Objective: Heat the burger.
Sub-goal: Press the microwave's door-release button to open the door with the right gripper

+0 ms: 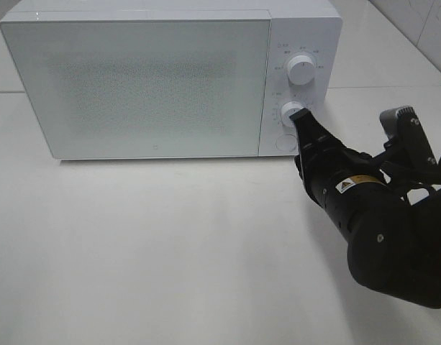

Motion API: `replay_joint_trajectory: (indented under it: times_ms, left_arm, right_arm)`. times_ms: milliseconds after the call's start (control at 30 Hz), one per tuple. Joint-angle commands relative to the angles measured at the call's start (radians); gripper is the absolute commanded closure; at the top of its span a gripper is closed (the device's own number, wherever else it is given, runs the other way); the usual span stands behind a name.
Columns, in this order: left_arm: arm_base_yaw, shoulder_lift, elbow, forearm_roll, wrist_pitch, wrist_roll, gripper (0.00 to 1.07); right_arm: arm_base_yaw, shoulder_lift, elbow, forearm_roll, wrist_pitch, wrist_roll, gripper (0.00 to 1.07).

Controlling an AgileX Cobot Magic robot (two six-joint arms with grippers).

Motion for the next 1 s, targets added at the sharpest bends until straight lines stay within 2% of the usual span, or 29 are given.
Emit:
replay_joint_trajectory:
  times_ms: [33, 167, 200, 433, 700, 800, 867, 1000]
  left_arm:
    - [-0.001, -0.006, 0.003, 0.0, 0.003, -0.002, 0.08]
    - [-0.001, -0.006, 0.003, 0.0, 0.003, -0.002, 0.08]
    - [-0.001, -0.006, 0.003, 0.0, 0.003, -0.002, 0.08]
    - [-0.001, -0.006, 0.003, 0.0, 0.003, -0.002, 0.08]
    - [-0.001, -0.006, 0.003, 0.0, 0.003, -0.002, 0.08]
    - [-0.001, -0.006, 0.003, 0.0, 0.003, -0.002, 0.08]
    - [-0.001, -0.006, 0.003, 0.0, 0.003, -0.002, 0.08]
    - [-0.001, -0.006, 0.003, 0.0, 0.003, -0.002, 0.08]
  right_arm:
    - [0.004, 0.001, -0.007, -0.007, 0.024, 0.205, 0.94]
    - [0.004, 0.001, -0.007, -0.007, 0.033, 0.303, 1.01]
    - [0.004, 0.001, -0.007, -0.007, 0.04, 0.349, 1.07]
    - [0.004, 0.008, -0.007, -0.022, 0.056, 0.445, 1.07]
    - [0.001, 0.079, -0.02, -0.103, 0.041, 0.559, 1.07]
    - [-0.017, 0.098, -0.037, -0.122, 0.038, 0.568, 1.07]
    - [-0.069, 0.122, -0.062, -0.219, 0.042, 0.607, 1.07]
    - [-0.106, 0.139, -0.08, -0.234, 0.059, 0.613, 1.07]
